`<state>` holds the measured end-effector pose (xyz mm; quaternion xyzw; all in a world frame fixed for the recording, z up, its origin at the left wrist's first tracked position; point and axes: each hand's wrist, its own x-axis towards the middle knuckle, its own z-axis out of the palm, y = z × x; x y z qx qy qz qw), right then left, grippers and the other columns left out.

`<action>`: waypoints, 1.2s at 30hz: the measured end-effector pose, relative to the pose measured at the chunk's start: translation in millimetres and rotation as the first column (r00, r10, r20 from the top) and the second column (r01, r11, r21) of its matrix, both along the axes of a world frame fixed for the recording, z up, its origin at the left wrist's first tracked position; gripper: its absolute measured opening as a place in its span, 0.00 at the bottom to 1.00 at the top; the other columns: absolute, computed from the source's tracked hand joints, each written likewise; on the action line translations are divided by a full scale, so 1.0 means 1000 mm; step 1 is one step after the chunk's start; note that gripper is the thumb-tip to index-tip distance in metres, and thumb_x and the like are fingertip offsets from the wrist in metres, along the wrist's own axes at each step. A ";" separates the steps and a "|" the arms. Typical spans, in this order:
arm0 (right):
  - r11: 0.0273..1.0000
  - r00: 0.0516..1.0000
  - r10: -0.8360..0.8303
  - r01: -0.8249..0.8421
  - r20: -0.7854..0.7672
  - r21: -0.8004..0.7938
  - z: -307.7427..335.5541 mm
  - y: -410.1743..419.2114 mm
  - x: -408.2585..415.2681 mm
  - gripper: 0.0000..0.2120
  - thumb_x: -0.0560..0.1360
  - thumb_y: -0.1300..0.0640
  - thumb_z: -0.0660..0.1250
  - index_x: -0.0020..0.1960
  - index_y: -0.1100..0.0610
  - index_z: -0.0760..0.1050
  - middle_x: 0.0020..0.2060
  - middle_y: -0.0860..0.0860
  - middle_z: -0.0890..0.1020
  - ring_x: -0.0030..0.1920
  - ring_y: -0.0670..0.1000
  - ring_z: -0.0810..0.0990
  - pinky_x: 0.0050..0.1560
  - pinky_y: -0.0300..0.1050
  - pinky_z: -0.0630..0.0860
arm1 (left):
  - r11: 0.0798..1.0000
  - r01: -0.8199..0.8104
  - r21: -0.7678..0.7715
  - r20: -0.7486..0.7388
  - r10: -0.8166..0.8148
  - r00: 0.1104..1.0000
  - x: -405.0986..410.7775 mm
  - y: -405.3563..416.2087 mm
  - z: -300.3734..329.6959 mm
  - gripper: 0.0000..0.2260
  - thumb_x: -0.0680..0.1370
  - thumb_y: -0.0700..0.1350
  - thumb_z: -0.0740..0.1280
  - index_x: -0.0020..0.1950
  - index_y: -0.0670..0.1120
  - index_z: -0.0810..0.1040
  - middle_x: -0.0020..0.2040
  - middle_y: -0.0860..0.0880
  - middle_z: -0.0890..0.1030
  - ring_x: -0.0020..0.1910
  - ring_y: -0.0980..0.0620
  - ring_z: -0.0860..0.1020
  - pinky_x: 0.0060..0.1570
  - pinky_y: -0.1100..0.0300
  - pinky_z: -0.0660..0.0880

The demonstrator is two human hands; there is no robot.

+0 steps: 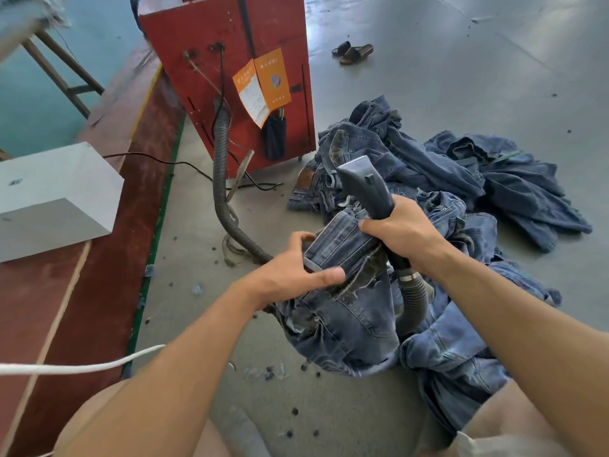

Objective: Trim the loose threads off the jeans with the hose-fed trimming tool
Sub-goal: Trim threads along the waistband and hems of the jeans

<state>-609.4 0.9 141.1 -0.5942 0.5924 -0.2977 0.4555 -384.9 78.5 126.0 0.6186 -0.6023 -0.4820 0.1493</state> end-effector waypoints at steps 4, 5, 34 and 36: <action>0.988 0.992 -0.122 0.119 0.032 0.095 -0.002 -0.006 0.008 0.06 0.70 0.62 0.74 0.38 0.57 0.77 0.30 0.53 0.78 0.33 0.54 0.76 0.37 0.49 0.75 | 0.852 0.150 -0.502 0.451 0.110 0.886 -0.027 0.021 -0.017 0.57 0.56 0.81 0.70 0.77 0.58 0.52 0.71 0.46 0.66 0.55 0.47 0.77 0.53 0.48 0.79; 0.984 0.991 -0.131 0.126 0.037 0.123 -0.001 -0.007 0.008 0.05 0.69 0.62 0.74 0.38 0.59 0.78 0.31 0.54 0.78 0.33 0.54 0.78 0.37 0.50 0.76 | 0.784 0.221 -0.579 0.542 0.168 0.823 -0.034 0.024 -0.023 0.51 0.59 0.79 0.70 0.73 0.55 0.60 0.68 0.44 0.69 0.52 0.43 0.79 0.49 0.46 0.80; 0.942 0.883 0.306 -0.335 -0.356 -0.020 0.016 0.038 -0.016 0.14 0.80 0.41 0.69 0.46 0.50 0.72 0.32 0.51 0.82 0.25 0.48 0.81 0.26 0.44 0.77 | 0.942 -0.336 0.021 0.469 0.288 0.835 0.035 0.002 -0.077 0.24 0.73 0.66 0.72 0.34 0.49 0.69 0.30 0.51 0.74 0.35 0.46 0.75 0.36 0.55 0.68; 0.944 0.885 0.317 -0.329 -0.340 0.024 0.016 0.037 -0.016 0.14 0.80 0.42 0.69 0.46 0.51 0.72 0.28 0.51 0.81 0.23 0.48 0.80 0.24 0.41 0.73 | 0.896 -0.444 0.009 0.432 0.397 0.810 0.046 -0.002 -0.084 0.18 0.78 0.55 0.70 0.35 0.47 0.70 0.32 0.48 0.75 0.37 0.44 0.75 0.38 0.54 0.69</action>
